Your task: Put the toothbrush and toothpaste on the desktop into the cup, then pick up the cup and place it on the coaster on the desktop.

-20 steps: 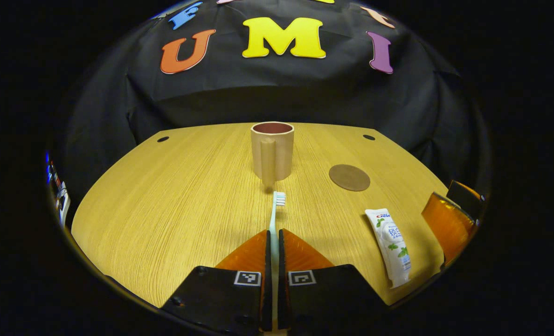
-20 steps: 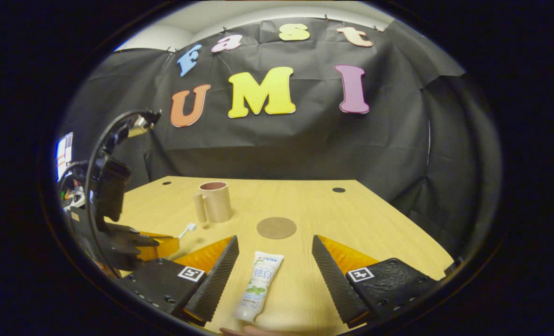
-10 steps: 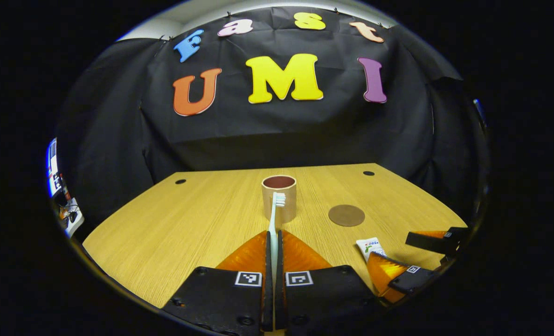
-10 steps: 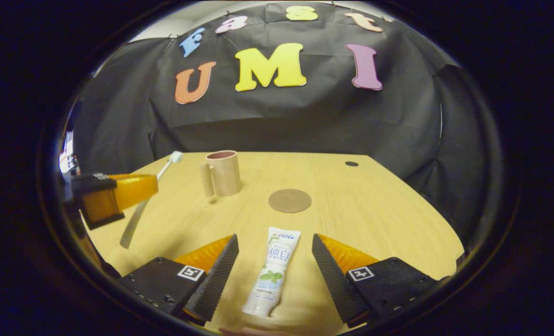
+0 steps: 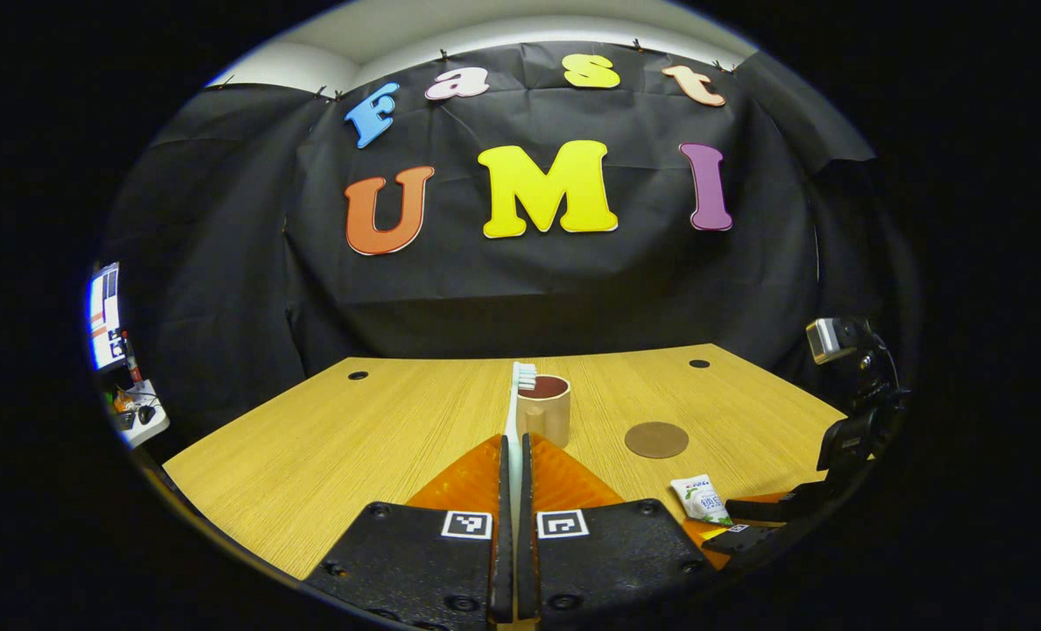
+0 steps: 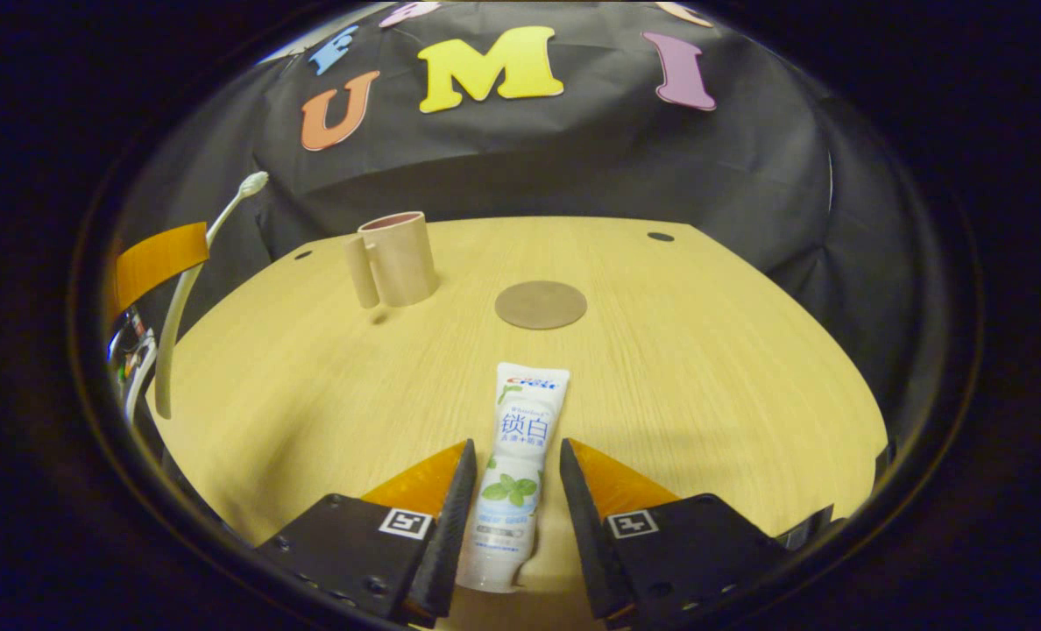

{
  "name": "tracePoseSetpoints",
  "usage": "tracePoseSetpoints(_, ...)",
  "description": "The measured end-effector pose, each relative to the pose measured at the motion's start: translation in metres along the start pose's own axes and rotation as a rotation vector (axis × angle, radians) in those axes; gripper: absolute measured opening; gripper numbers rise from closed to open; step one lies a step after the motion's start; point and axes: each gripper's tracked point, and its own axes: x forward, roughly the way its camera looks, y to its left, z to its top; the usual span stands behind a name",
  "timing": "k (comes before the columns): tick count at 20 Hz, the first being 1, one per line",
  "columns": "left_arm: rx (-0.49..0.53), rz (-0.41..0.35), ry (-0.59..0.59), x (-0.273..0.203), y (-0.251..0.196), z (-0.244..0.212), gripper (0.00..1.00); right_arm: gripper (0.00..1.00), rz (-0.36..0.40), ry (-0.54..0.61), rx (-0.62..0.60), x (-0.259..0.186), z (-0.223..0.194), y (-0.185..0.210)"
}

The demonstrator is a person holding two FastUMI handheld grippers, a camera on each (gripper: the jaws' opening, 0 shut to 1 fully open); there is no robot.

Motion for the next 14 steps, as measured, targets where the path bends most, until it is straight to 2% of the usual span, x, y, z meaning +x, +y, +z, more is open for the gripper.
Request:
tracePoseSetpoints(2,-0.009,0.004,0.001,0.001,0.000,0.001,0.05,0.46,0.019,0.019,0.005,-0.001,-0.004,0.005)
tracePoseSetpoints(3,-0.013,0.002,0.003,0.000,-0.001,0.003,0.05,0.35,0.021,0.009,-0.003,-0.003,-0.001,0.005)
tracePoseSetpoints(5,-0.027,0.002,0.010,0.001,0.001,0.002,0.05,0.32,0.028,0.022,0.004,-0.003,0.000,0.005)
tracePoseSetpoints(6,-0.036,0.001,0.013,0.002,0.004,0.000,0.05,0.25,0.029,0.030,0.008,-0.002,-0.002,0.005)
tracePoseSetpoints(9,-0.038,0.015,0.003,0.005,0.012,0.005,0.05,0.22,0.042,0.010,-0.007,-0.004,0.006,0.008)
tracePoseSetpoints(14,-0.077,0.007,-0.026,0.020,0.016,0.019,0.05,0.22,0.097,-0.159,-0.030,-0.024,0.058,0.022)
